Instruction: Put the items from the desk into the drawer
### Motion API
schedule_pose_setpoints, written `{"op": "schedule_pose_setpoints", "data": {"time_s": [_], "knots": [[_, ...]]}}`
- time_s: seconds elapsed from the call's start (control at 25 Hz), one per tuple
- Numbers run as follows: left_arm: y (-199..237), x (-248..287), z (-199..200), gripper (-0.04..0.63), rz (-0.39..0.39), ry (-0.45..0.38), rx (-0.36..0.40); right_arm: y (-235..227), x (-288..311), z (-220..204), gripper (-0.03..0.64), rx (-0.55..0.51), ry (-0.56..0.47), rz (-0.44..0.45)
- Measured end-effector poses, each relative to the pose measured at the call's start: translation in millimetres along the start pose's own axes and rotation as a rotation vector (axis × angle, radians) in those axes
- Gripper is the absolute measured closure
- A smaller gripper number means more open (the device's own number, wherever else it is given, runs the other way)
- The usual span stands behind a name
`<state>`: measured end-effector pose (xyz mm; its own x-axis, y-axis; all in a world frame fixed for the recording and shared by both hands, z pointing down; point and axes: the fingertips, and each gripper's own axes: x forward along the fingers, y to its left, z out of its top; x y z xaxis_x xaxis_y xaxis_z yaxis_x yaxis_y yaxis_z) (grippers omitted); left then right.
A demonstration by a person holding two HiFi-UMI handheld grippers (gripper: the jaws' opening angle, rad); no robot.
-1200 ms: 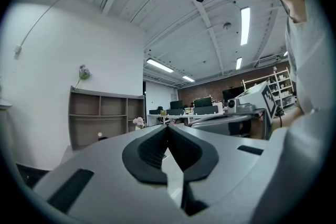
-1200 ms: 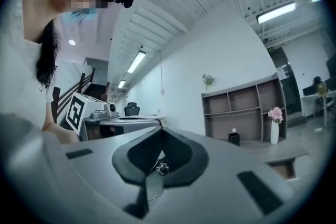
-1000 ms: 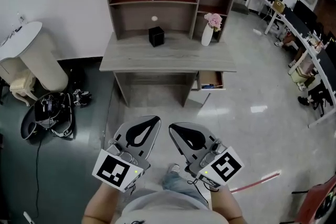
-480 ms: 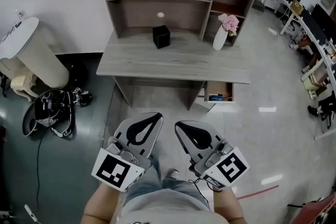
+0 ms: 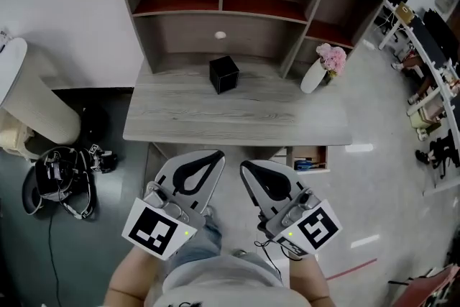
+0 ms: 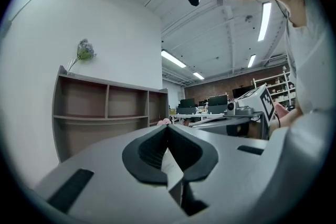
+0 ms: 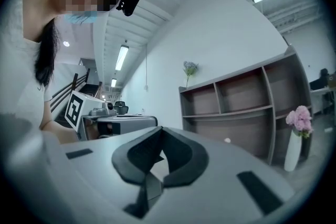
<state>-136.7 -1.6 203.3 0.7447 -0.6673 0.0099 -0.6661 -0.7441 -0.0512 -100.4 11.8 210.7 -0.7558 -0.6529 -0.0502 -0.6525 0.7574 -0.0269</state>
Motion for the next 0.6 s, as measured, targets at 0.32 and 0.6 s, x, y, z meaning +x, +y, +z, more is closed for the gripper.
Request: {"op": "schedule_pose_setpoints", "data": {"time_s": [0.32,0.6], "knots": [[107.8,30.2,-5.9,0.588,-0.048,0.008,0.024,-49.4,105.9,-0.4,0.610,-0.016,0.012,-0.045],[151.8,46.4,-16.1,0.588,-0.045,0.000,0.001,-82.3,153.2,-14.2,0.609,-0.033,0.091,-0.044]]}}
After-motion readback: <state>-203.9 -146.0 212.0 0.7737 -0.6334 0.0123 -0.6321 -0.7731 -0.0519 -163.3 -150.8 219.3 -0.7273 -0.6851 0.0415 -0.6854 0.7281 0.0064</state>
